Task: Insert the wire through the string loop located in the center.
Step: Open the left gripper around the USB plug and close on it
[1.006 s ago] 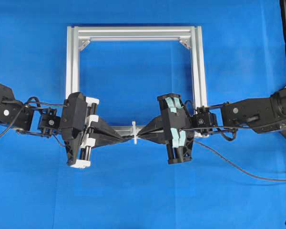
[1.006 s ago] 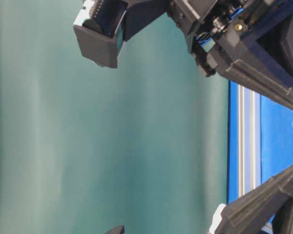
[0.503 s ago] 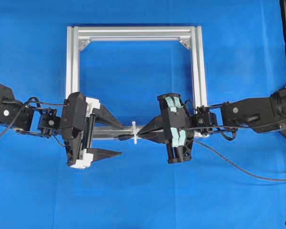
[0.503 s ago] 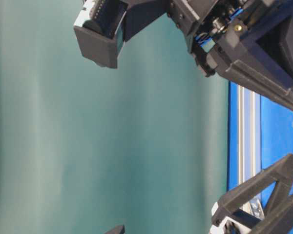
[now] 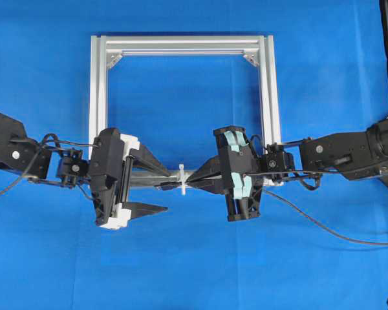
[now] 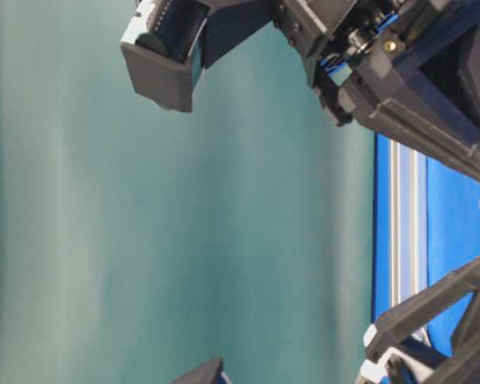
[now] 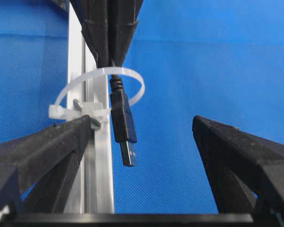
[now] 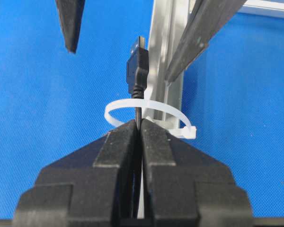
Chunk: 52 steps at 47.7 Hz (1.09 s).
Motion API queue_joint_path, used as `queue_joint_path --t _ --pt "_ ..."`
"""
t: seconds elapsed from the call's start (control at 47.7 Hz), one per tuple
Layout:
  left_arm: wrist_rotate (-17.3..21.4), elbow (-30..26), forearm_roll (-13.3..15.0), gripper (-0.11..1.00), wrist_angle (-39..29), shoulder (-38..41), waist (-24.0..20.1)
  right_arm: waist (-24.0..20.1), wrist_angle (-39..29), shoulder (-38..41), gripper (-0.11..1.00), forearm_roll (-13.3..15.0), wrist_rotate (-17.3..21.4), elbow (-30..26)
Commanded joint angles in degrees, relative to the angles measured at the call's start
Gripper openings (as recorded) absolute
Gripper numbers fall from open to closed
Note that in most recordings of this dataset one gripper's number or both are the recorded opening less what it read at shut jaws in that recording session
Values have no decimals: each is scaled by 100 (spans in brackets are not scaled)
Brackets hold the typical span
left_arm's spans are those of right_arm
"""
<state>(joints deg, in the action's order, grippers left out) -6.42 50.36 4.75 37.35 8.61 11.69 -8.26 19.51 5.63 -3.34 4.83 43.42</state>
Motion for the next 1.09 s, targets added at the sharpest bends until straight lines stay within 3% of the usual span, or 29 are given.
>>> queue_joint_path --t 0.0,1.069 --pt "9 -114 -9 91 9 -53 -26 9 53 -62 -3 -9 9 -62" --pt "9 -105 -9 91 -176 -44 -44 9 53 -62 -3 -9 9 -53"
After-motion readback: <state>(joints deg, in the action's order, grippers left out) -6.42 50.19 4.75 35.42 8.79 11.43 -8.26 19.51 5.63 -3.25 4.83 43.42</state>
